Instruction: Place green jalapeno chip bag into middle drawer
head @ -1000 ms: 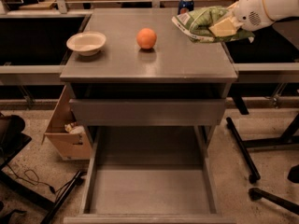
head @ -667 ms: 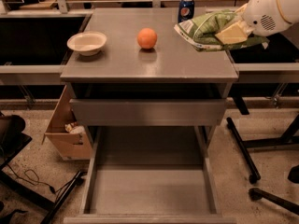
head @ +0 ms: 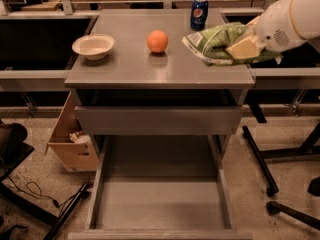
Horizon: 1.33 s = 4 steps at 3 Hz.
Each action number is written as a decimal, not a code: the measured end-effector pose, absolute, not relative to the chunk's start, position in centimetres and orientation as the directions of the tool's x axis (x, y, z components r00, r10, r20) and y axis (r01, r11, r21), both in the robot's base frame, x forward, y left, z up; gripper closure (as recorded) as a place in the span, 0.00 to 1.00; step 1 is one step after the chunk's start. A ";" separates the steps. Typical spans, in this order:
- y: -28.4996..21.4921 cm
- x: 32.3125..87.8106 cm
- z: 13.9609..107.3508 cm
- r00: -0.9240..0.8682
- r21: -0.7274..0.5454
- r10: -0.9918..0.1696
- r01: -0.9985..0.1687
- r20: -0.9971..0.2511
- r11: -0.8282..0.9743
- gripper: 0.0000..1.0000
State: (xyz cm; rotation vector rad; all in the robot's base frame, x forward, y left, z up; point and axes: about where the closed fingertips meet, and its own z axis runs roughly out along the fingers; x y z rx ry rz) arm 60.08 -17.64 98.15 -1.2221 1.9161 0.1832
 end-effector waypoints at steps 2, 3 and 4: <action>-6.3 50.2 93.8 0.000 -0.332 -0.623 -0.846 -0.782 0.417 1.00; -1.4 47.4 86.5 -0.019 -0.270 -0.619 -0.889 -0.785 0.369 1.00; 1.5 45.4 76.8 -0.105 -0.171 -0.653 -0.923 -0.750 0.345 1.00</action>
Offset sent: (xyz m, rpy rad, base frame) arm -0.1979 0.2023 -0.2598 0.1192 0.2045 0.3109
